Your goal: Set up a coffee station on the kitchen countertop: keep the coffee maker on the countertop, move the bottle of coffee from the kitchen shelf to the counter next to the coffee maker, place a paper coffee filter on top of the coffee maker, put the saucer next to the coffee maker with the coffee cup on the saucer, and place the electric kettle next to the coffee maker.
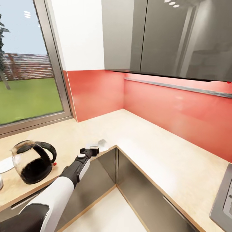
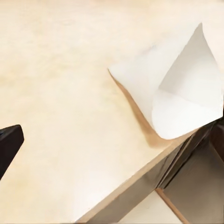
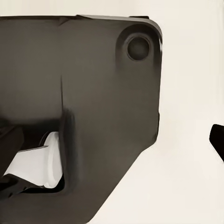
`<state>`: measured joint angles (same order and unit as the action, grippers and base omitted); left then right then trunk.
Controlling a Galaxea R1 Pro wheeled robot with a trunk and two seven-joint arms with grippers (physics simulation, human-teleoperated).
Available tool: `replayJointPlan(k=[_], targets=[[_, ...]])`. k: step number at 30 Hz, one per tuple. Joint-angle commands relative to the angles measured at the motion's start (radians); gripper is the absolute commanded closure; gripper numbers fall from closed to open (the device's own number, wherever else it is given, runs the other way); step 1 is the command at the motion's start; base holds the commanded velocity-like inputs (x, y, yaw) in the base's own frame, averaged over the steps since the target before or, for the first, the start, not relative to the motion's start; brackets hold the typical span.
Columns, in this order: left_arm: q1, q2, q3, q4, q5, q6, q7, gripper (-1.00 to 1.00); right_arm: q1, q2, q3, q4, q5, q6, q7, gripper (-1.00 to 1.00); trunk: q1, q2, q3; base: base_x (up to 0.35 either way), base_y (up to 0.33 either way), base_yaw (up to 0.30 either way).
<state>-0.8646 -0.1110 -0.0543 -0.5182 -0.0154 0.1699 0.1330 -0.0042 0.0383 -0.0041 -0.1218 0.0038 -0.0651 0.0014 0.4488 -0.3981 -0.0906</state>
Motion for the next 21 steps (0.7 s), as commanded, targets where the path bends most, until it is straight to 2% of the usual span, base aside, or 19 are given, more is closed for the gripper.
replayJointPlan(k=[1,7,21], targets=[[-0.001,0.001,-0.005,-0.002,-0.002,0.006,0.007,-1.0,0.0,0.0,-0.001,0.0,0.001,-0.003,0.0,-1.0,0.001,-0.002,-0.002,0.332,0.0,0.0],[0.0,0.001,-0.005,-0.002,-0.002,0.005,0.007,-1.0,0.0,0.0,-0.001,0.001,0.001,-0.003,-0.001,-1.0,0.001,-0.002,-0.002,0.237,0.0,0.0],[0.005,0.002,-0.002,-0.002,-0.004,0.005,0.007,-1.0,0.0,0.0,0.002,0.002,0.001,-0.003,-0.004,-1.0,0.001,-0.002,-0.002,0.025,0.0,0.0]])
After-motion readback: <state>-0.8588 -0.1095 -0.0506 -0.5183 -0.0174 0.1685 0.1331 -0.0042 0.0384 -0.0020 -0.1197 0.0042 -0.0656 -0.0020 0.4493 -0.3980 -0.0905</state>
